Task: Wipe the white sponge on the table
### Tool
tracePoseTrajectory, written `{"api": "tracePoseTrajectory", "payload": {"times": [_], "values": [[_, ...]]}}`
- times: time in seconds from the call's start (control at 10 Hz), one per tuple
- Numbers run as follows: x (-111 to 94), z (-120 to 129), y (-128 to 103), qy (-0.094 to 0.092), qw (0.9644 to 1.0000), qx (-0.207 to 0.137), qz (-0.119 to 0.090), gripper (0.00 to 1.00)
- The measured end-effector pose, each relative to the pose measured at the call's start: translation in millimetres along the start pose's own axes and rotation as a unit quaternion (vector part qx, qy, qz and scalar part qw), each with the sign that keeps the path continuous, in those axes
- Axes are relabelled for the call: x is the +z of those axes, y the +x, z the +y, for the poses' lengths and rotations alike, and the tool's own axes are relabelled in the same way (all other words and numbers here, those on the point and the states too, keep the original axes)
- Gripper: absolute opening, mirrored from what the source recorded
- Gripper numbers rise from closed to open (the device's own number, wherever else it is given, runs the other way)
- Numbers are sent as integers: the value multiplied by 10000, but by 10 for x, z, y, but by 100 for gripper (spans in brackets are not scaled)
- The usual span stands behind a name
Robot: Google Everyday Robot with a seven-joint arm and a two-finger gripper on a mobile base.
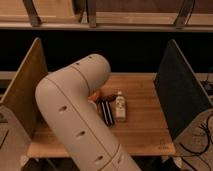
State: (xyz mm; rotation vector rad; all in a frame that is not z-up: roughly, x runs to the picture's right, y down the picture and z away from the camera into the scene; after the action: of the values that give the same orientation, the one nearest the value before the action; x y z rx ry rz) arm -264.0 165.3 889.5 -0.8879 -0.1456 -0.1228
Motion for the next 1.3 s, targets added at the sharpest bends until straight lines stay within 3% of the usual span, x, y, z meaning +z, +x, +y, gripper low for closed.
{"api": "tracePoseTrajectory", "payload": {"times": [0.4,0.7,1.0,1.3], "values": [[-12,-197,-28,64,9996,-169,215,2],[83,-171,-249,6,9991,-388,167,2],[146,206,-512,-187,9969,-741,162,2],[217,621,-349,-566,9953,-653,435,2]]}}
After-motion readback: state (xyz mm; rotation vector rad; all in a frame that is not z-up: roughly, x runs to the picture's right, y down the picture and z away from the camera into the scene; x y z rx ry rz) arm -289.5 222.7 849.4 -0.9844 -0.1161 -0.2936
